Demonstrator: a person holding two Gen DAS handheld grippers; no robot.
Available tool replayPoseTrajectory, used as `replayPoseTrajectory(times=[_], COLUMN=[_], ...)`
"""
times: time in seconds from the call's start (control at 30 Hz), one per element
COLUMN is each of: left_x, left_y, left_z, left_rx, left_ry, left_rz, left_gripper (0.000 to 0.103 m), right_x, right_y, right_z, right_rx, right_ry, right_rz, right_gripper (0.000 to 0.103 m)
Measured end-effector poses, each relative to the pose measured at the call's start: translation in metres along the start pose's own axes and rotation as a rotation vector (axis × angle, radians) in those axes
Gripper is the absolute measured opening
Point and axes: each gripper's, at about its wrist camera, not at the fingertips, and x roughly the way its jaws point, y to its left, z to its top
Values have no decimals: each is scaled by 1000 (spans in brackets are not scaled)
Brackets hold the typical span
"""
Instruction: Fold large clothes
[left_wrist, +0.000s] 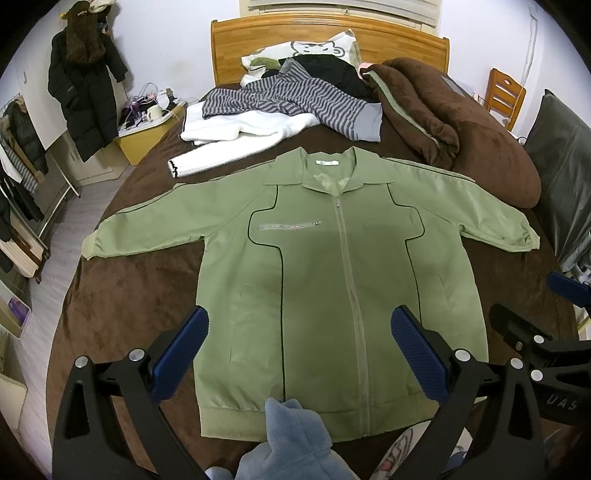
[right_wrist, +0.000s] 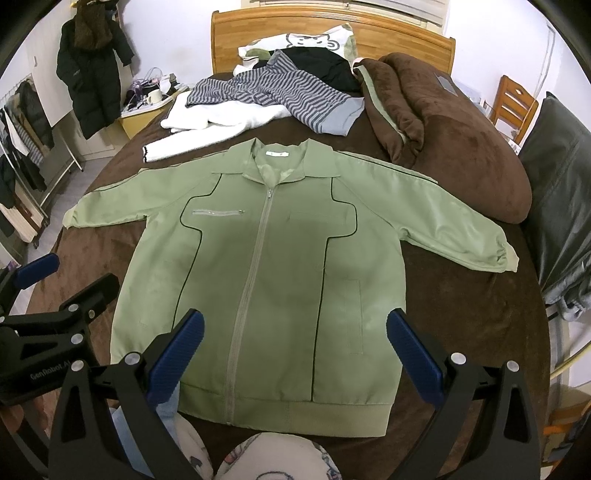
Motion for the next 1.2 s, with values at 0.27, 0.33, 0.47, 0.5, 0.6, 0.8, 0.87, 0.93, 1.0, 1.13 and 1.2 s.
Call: replayPoseTrajectory(times=[0.27,0.33,0.47,0.5,0.6,0.8,0.87,0.93,1.0,1.13,1.2], left_x=[2,3,4,3,2,1,2,2,2,2,2], left_y=[0,0,1,1,2,0,0,0,0,0,0], left_z=[-4,-6,-9,-6,-4,-3,-3,-3,-4,-3,-3], left_rx=[-3,-2,-2,-1,1,-1,-1,-2,-2,-1,0], left_ry=[2,2,3,3,3,4,4,4,3,4,6], left_rz=[0,1,3,0,-1,-1,0,0,0,0,-1], left_gripper=[97,97,97,97,97,97,97,97,97,97,97], right_x=[1,0,0,0,1,2,2,2,2,2,4], right_y=[2,0,1,1,0,1,1,0,0,1,1], right_z=[-2,0,0,0,0,0,0,0,0,0,-1], right_rx=[1,0,0,0,1,1,2,1,2,1,0], right_ry=[-1,1,0,-1,0,0,0,0,-1,2,4], right_rz=[0,-1,0,-3,-1,-1,0,-1,1,2,3], right_gripper=[97,97,97,97,97,97,97,97,97,97,97])
